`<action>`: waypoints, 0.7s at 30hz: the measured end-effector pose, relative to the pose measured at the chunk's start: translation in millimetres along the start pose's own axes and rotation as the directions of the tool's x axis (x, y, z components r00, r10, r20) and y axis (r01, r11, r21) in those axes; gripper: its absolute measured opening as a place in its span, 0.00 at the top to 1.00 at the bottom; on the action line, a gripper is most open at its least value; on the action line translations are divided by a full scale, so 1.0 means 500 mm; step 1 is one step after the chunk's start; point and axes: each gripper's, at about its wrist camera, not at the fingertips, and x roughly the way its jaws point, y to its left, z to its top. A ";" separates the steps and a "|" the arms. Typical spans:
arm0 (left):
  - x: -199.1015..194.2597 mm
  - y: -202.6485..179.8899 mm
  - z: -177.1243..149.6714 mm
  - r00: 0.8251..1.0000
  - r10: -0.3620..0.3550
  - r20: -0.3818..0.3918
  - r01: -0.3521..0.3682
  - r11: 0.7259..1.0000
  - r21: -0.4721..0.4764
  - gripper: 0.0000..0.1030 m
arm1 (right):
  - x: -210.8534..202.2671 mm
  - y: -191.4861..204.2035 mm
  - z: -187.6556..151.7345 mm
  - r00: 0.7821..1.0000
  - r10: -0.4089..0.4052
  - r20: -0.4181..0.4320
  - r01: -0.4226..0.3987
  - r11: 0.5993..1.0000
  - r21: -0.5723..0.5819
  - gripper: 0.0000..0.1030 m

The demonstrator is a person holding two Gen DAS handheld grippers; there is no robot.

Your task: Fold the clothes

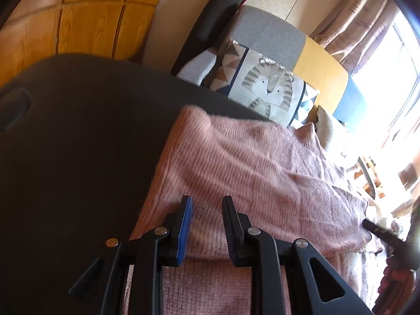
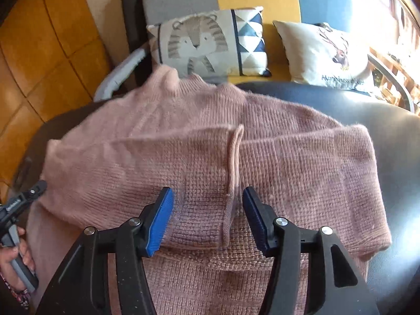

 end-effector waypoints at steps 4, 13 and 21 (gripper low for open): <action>0.012 -0.058 0.026 0.997 -0.074 0.025 0.074 0.997 0.008 0.77 | -0.015 -0.019 0.062 0.996 0.075 0.038 -0.076 0.997 0.025 0.44; 0.137 -0.150 0.054 0.993 -0.107 -0.059 0.112 0.989 0.091 0.75 | 0.102 0.005 0.259 0.999 0.029 -0.041 -0.034 0.991 -0.130 0.45; 0.134 -0.135 0.047 0.989 -0.148 -0.020 0.149 0.987 0.056 0.76 | 0.273 0.029 0.341 0.982 0.085 -0.169 -0.107 0.986 -0.127 0.45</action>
